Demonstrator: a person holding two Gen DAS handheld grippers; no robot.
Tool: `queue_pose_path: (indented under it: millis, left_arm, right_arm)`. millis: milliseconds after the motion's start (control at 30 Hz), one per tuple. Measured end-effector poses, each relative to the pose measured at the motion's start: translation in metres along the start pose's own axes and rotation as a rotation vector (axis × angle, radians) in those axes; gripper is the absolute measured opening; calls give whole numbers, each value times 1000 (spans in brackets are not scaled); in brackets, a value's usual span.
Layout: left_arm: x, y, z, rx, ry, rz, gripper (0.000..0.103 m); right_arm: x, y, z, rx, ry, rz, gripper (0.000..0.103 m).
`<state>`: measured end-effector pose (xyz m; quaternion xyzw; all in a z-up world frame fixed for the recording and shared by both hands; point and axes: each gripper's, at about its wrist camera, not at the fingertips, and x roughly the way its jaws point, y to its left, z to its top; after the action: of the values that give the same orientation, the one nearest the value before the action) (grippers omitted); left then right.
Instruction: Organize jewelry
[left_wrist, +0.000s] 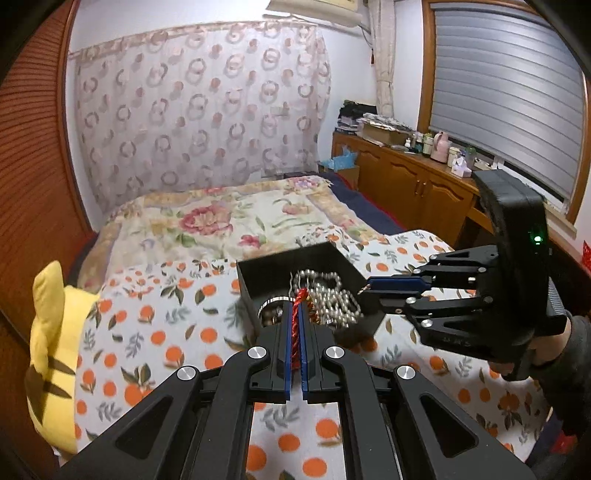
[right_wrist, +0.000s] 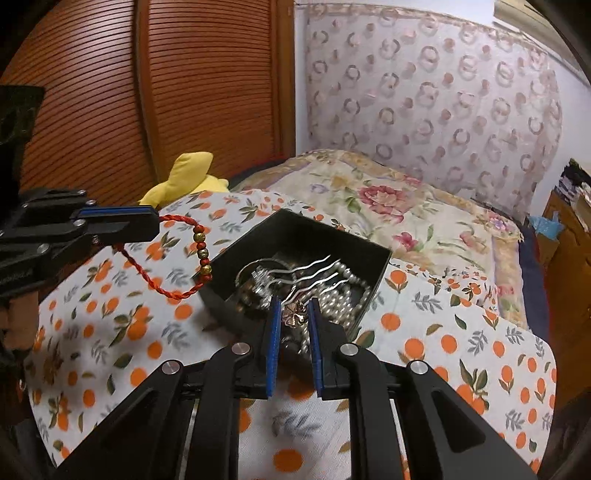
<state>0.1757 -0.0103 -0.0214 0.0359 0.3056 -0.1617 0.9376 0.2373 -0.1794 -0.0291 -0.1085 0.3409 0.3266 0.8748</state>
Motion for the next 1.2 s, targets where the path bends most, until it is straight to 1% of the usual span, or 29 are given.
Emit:
queue_pose_path:
  millis: [267, 333, 367, 567, 633, 700, 767, 800, 867, 900, 967, 1067, 1200]
  left_arm:
    - [31, 7, 20, -14, 9, 27, 2]
    - [42, 10, 24, -26, 18, 30, 2]
    - [45, 11, 25, -29, 20, 33, 2]
    - [58, 10, 26, -37, 35, 45, 2]
    - [59, 7, 25, -32, 34, 61, 3]
    - [59, 5, 24, -30, 38, 71, 10]
    - [54, 3, 24, -35, 29, 72, 34]
    - [50, 2, 23, -36, 19, 75, 38]
    - [41, -1, 19, -36, 3, 89, 52]
    - [37, -2, 17, -37, -1, 92, 55]
    - [31, -3, 15, -41, -6, 102, 72]
    - [16, -6, 7, -49, -17, 134, 86]
    - [-4, -8, -4, -79, -26, 163, 94]
  right_arm:
    - [24, -11, 2, 39, 27, 5, 17]
    - [26, -11, 3, 48, 26, -1, 29]
    - [25, -12, 3, 55, 24, -3, 40]
    - [15, -13, 0, 66, 17, -19, 41]
    - [8, -13, -4, 73, 10, -22, 41]
    - [2, -11, -6, 76, 4, -29, 41]
    - [-7, -11, -10, 84, -7, -37, 41]
    - [-13, -10, -13, 95, -15, -44, 41]
    - [-20, -10, -17, 111, -25, -49, 41]
    - [-24, -9, -19, 117, -31, -55, 41]
    - [-32, -8, -24, 130, -44, -72, 41]
    - [-44, -5, -31, 156, -63, -86, 42]
    - [-66, 3, -40, 171, -103, -131, 60]
